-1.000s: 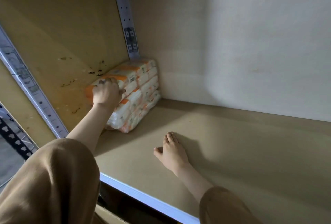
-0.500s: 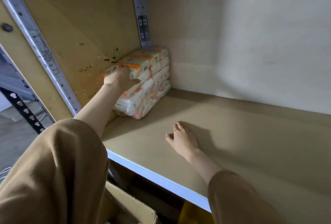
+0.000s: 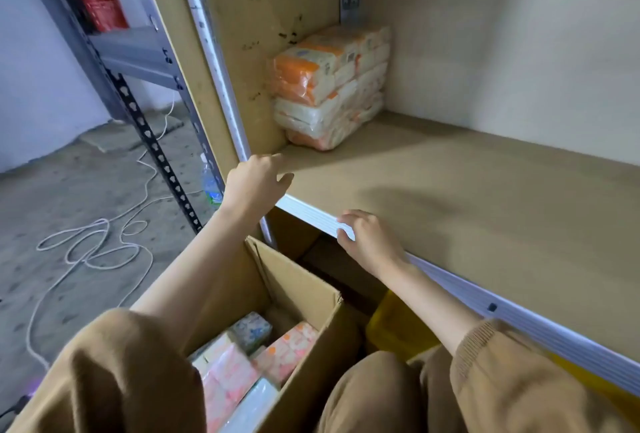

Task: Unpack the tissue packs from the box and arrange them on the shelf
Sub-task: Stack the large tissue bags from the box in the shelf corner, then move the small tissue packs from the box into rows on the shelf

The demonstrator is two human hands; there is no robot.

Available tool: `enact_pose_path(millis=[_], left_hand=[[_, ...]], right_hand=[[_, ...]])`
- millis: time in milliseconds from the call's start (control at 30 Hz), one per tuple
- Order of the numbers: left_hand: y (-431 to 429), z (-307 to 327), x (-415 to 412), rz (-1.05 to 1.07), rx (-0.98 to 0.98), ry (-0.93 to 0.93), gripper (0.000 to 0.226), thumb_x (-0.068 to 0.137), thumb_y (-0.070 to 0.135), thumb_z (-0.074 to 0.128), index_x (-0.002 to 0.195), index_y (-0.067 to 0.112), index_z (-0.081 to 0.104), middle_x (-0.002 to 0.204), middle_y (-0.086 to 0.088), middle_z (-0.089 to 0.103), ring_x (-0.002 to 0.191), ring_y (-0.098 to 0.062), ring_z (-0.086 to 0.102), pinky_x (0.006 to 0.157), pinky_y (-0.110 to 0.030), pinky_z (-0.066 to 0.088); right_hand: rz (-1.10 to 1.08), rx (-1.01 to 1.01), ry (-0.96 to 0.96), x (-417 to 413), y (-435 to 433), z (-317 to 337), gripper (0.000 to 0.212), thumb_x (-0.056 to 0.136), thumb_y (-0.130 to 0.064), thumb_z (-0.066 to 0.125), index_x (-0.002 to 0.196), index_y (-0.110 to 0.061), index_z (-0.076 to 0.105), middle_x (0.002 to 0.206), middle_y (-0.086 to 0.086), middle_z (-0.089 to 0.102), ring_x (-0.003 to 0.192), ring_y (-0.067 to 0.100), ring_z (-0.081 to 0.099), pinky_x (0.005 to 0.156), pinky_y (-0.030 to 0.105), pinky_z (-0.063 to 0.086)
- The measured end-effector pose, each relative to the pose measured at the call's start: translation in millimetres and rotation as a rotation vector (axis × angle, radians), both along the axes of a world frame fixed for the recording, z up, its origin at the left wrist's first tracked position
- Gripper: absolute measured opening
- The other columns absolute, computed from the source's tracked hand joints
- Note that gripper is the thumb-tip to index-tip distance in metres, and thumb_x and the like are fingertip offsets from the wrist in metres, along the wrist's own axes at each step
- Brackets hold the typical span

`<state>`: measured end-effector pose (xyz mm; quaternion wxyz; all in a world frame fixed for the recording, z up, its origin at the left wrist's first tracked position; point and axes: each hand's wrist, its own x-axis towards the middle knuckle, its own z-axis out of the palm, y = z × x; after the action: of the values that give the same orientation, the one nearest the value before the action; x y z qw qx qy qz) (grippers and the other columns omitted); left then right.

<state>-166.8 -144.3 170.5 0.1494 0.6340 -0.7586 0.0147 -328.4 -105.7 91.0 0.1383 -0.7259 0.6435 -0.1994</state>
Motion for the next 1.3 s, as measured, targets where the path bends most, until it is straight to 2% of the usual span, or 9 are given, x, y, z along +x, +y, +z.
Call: enact_pose_path(millis=[67, 167, 300, 600, 800, 933, 1000, 1100, 1300], left_hand=[[20, -19, 16, 0.039, 0.077, -0.014, 0.032, 0.095, 0.028, 0.048, 0.125, 0.021, 0.058, 0.119, -0.012, 0.066, 0.107, -0.036, 0.061, 0.084, -0.038, 0.05], [51, -45, 39, 0.102, 0.17, -0.031, 0.029, 0.095, 0.027, 0.046, 0.118, 0.021, 0.062, 0.117, -0.013, 0.066, 0.108, -0.036, 0.061, 0.085, -0.038, 0.05], [86, -78, 68, 0.156, 0.25, -0.056, 0.026, 0.094, 0.026, 0.046, 0.112, 0.02, 0.063, 0.114, -0.012, 0.066, 0.104, -0.034, 0.062, 0.083, -0.036, 0.05], [133, -149, 125, 0.26, 0.442, -0.082, 0.033, 0.096, 0.029, 0.045, 0.126, 0.026, 0.058, 0.129, -0.001, 0.062, 0.115, -0.028, 0.059, 0.09, -0.032, 0.048], [138, -191, 161, 0.335, 0.5, -0.085, 0.031, 0.095, 0.028, 0.045, 0.122, 0.022, 0.059, 0.123, -0.005, 0.064, 0.111, -0.031, 0.06, 0.087, -0.033, 0.048], [134, -221, 188, 0.383, 0.558, -0.07, 0.03, 0.094, 0.024, 0.046, 0.119, 0.019, 0.061, 0.119, -0.009, 0.065, 0.109, -0.034, 0.06, 0.085, -0.035, 0.049], [130, -234, 198, 0.408, 0.585, -0.048, 0.028, 0.092, 0.02, 0.046, 0.114, 0.015, 0.063, 0.117, -0.013, 0.064, 0.107, -0.037, 0.06, 0.086, -0.037, 0.049], [121, -251, 212, 0.427, 0.622, -0.016, 0.032, 0.093, 0.02, 0.047, 0.122, 0.02, 0.06, 0.124, -0.014, 0.061, 0.111, -0.038, 0.058, 0.089, -0.037, 0.048], [101, -276, 227, 0.386, 0.719, 0.029, 0.035, 0.095, 0.027, 0.046, 0.127, 0.017, 0.056, 0.129, -0.015, 0.057, 0.114, -0.037, 0.056, 0.092, -0.04, 0.047]], right_hand=[[0.078, 0.005, -0.008, 16, 16, -2, 0.034, 0.093, -0.018, 0.046, 0.123, -0.007, 0.058, 0.136, 0.006, 0.055, 0.126, 0.021, 0.05, 0.102, 0.031, 0.04], [0.213, 0.064, 0.015, 39, 38, -12, 0.036, 0.095, -0.019, 0.045, 0.128, -0.008, 0.053, 0.141, 0.005, 0.049, 0.132, 0.018, 0.043, 0.104, 0.028, 0.037], [0.282, 0.151, 0.034, 67, 56, -34, 0.034, 0.095, -0.018, 0.047, 0.126, -0.007, 0.055, 0.133, 0.007, 0.055, 0.125, 0.021, 0.049, 0.101, 0.032, 0.044], [0.432, 0.352, 0.12, 123, 64, -88, 0.039, 0.093, -0.018, 0.048, 0.132, -0.01, 0.049, 0.138, 0.008, 0.051, 0.126, 0.024, 0.049, 0.103, 0.037, 0.045], [0.648, 0.467, 0.259, 177, 60, -128, 0.041, 0.085, -0.009, 0.054, 0.126, -0.003, 0.05, 0.137, 0.011, 0.049, 0.129, 0.026, 0.044, 0.097, 0.037, 0.043], [0.793, 0.466, 0.329, 206, 52, -145, 0.057, 0.084, -0.018, 0.062, 0.135, -0.005, 0.042, 0.141, 0.012, 0.045, 0.133, 0.025, 0.039, 0.106, 0.033, 0.033], [0.836, 0.475, 0.376, 216, 49, -156, 0.06, 0.081, -0.025, 0.066, 0.134, -0.007, 0.043, 0.137, 0.012, 0.049, 0.13, 0.027, 0.041, 0.106, 0.037, 0.036], [0.9, 0.493, 0.424, 225, 42, -168, 0.063, 0.076, -0.032, 0.071, 0.129, -0.009, 0.046, 0.128, 0.013, 0.054, 0.122, 0.031, 0.048, 0.099, 0.043, 0.043], [0.992, 0.565, 0.468, 237, 26, -173, 0.059, 0.073, -0.033, 0.075, 0.121, -0.01, 0.05, 0.12, 0.013, 0.059, 0.11, 0.03, 0.054, 0.088, 0.039, 0.044]])
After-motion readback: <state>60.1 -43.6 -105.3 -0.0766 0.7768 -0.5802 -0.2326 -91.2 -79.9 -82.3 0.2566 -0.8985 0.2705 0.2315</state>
